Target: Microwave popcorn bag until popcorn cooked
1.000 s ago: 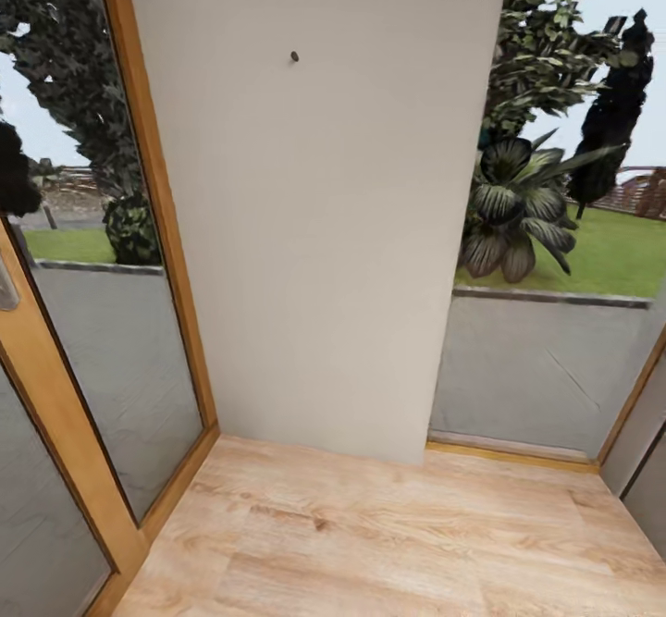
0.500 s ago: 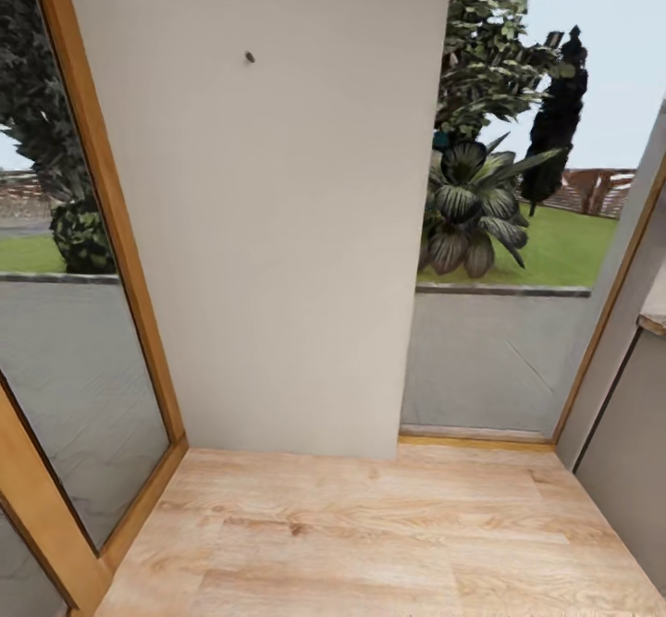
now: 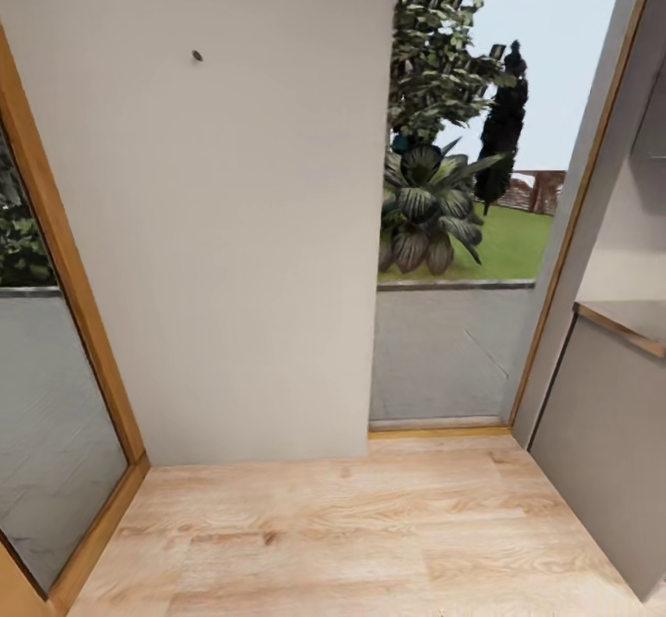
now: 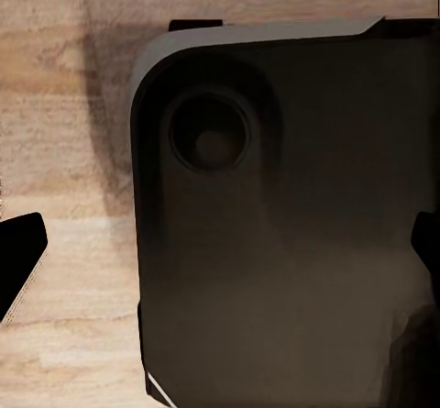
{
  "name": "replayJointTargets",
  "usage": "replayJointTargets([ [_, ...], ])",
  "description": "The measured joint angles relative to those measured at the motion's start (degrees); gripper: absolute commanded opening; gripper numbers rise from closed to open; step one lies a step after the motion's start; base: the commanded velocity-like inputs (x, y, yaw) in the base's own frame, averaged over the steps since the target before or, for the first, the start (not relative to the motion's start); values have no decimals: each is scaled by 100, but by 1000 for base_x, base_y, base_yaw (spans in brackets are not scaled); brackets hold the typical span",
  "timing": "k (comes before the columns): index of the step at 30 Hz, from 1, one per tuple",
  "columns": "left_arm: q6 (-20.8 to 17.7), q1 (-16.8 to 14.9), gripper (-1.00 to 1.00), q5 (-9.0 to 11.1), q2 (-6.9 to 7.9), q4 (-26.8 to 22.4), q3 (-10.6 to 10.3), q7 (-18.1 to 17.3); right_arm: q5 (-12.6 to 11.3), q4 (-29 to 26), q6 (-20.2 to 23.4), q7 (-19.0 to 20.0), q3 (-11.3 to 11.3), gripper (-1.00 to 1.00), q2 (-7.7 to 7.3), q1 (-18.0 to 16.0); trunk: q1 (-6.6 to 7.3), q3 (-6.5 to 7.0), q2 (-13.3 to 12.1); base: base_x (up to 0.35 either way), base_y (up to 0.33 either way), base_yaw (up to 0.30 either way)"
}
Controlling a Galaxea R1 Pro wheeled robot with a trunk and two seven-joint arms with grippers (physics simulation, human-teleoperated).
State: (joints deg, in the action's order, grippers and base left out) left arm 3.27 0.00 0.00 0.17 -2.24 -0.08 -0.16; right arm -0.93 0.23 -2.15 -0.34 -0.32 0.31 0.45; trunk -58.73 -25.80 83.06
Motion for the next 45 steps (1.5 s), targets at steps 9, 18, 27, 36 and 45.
replayJointTargets([
  [9, 0, 0, 100, 0, 0, 2, 0, 0, 7, 0, -61, -28, -316, 100, -6, 0, 0, 10, 0, 0, 0, -278],
  [18, 0, 0, 100, 0, 0, 0, 0, 0, 5, 0, -180, -61, -321, 100, -7, 0, 0, 10, 0, 0, 0, -279],
  [27, 0, 0, 100, 0, 0, 1, 0, 0, 5, 0, -187, -55, -313, 100, -14, 0, 0, 10, 0, 0, 0, -279],
  [36, 0, 0, 100, 0, 0, -1, 0, 0, -2, 1, -182, -48, -313, 100, -15, 1, 0, 25, 0, 0, 0, -283],
  [45, 0, 0, 100, 8, 0, 0, 9, 0, -2, 0, -186, -55, -313, 100, -15, 0, 0, 46, 0, 0, 0, -283],
])
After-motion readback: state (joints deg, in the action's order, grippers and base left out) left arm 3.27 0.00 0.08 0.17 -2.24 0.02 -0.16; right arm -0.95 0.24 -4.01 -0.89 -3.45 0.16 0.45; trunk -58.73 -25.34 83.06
